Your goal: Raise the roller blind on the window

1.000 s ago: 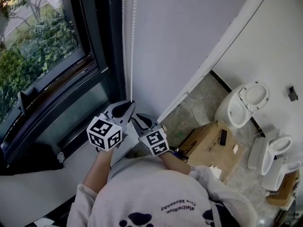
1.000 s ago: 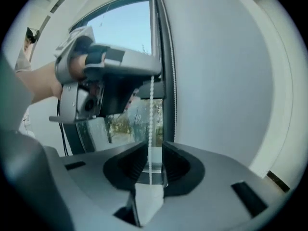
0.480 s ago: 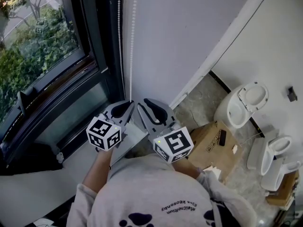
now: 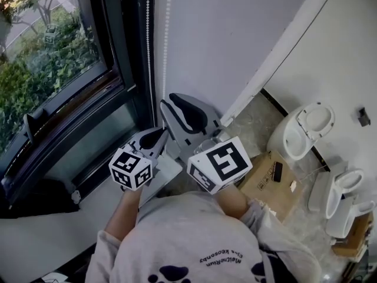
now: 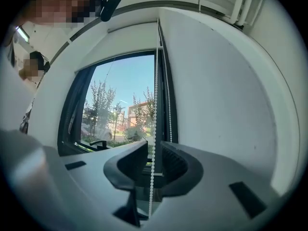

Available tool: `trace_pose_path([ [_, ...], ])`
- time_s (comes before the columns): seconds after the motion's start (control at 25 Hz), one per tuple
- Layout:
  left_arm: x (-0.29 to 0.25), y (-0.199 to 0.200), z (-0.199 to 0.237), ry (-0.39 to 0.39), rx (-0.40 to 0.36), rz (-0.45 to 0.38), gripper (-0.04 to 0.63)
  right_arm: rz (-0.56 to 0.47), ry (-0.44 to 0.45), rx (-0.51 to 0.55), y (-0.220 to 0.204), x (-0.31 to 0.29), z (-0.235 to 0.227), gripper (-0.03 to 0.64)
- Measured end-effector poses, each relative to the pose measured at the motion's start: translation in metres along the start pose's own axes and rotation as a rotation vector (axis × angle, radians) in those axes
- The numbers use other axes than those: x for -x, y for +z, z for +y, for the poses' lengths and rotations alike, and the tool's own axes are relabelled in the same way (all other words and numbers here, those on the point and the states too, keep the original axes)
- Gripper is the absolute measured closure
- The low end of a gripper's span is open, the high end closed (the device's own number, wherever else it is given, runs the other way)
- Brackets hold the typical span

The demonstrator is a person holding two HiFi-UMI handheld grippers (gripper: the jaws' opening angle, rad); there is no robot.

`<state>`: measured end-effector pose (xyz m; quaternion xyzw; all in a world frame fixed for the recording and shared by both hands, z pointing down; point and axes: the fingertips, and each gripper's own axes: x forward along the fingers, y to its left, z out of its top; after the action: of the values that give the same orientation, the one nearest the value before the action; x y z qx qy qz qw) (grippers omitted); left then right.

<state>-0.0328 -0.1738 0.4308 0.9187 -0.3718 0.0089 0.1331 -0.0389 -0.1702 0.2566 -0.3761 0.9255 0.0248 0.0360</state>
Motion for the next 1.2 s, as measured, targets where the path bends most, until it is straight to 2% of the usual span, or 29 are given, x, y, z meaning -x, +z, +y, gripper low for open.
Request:
trace_pose_path([
  [0.16, 0.0, -0.001, -0.003, -0.005, 0.0, -0.002, 0.586, -0.021, 0.011, 0.026, 0.019, -0.008, 0.0, 0.535],
  [0.28, 0.0, -0.001, -0.005, -0.007, -0.001, -0.005, 0.586, -0.025, 0.023, 0.041, 0.03, -0.015, 0.001, 0.57],
  [0.4, -0.001, -0.001, -0.005, -0.007, 0.002, -0.008, 0.586, -0.021, 0.029, 0.039, 0.032, -0.018, 0.0, 0.604],
  [0.6, 0.0, -0.002, -0.003, 0.001, 0.002, -0.012, 0.586, -0.041, 0.022, 0.029, 0.031, -0.016, -0.005, 0.606],
  [1.2, 0.0, -0.076, 0.012, 0.038, 0.015, 0.088, 0.586, 0.058, -0.018, 0.037, -0.045, -0.01, 0.0, 0.606],
])
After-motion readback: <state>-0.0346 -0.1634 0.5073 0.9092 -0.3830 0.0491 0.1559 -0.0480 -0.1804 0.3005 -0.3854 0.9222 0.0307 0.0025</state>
